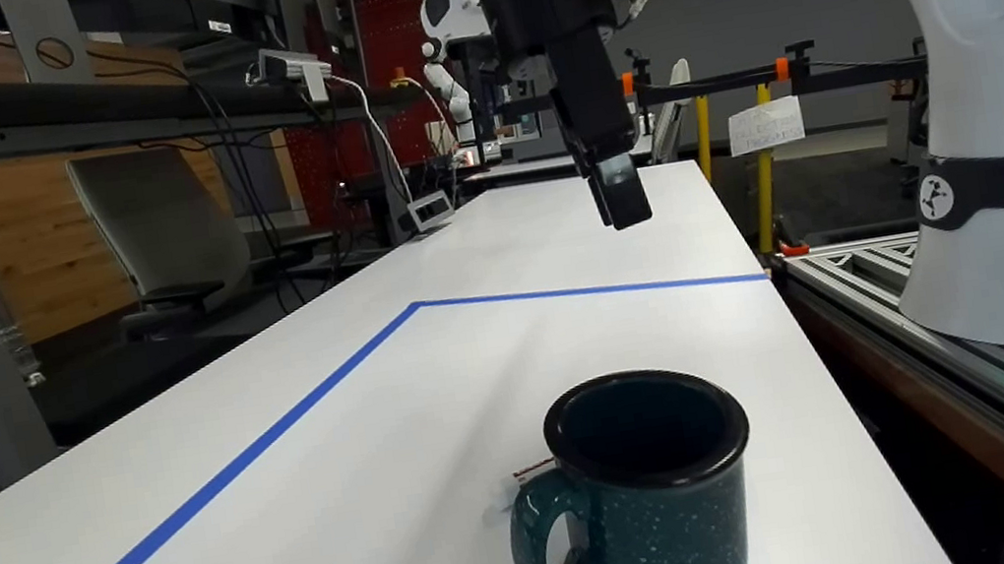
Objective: Remove the marker from the cup
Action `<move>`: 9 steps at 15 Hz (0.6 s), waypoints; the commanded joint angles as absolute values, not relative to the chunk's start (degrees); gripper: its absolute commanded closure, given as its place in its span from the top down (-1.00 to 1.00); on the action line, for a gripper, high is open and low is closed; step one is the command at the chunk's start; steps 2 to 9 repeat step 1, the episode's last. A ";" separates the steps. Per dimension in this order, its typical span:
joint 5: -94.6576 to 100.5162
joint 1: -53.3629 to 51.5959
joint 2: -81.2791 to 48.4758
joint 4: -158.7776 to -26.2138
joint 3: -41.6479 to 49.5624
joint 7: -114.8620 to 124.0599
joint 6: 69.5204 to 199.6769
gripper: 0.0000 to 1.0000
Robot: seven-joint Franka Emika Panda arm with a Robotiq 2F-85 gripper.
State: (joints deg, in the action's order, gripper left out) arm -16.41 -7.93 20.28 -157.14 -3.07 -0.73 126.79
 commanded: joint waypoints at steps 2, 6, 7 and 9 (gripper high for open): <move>-16.42 -7.75 20.33 -157.06 -3.22 -0.74 126.60 1.00; -16.42 -7.75 20.33 -157.06 -3.22 -0.74 126.60 1.00; -16.42 -7.75 20.33 -157.06 -3.22 -0.74 126.60 1.00; -16.42 -7.75 20.33 -157.06 -3.22 -0.74 126.60 1.00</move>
